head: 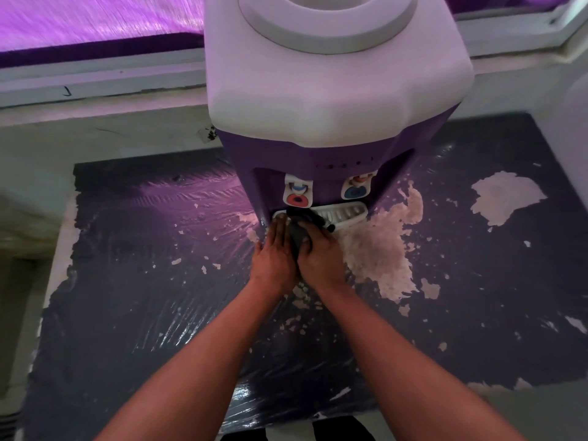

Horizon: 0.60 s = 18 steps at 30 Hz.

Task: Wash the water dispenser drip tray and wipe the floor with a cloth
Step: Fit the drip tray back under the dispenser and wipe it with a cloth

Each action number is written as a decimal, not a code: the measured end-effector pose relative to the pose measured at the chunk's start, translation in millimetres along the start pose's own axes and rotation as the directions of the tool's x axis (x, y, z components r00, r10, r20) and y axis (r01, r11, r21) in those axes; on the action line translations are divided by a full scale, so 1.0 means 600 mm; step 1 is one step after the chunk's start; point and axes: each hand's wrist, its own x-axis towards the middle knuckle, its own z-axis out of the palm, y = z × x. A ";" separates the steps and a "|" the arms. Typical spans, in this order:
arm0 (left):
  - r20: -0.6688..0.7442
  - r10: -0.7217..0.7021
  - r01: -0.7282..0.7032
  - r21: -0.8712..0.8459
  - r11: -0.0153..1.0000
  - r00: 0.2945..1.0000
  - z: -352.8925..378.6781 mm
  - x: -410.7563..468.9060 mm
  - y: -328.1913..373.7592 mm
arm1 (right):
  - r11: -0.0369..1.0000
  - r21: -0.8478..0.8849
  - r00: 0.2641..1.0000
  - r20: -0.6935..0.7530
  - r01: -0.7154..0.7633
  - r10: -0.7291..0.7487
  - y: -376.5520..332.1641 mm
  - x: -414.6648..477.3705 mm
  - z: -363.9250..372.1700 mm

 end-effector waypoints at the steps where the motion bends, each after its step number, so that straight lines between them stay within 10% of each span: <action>1: 0.004 -0.004 0.004 -0.010 1.000 1.000 -0.003 -0.001 -0.001 | 1.000 0.019 1.000 -0.025 -0.017 0.018 0.001 0.000 -0.007; 7: 0.034 -0.036 0.036 0.009 0.999 0.999 -0.003 -0.001 0.009 | 0.988 -0.141 0.979 -0.203 -0.064 0.034 0.043 0.034 -0.070; 13: 0.042 -0.038 0.037 0.015 0.999 0.998 -0.011 -0.008 0.013 | 0.911 -0.364 0.968 0.224 0.195 -0.117 0.076 0.084 -0.095; 18: -0.004 -0.079 0.078 -0.097 0.992 0.997 -0.021 -0.006 0.028 | 0.879 -0.433 0.963 0.252 0.200 -0.095 0.081 0.098 -0.094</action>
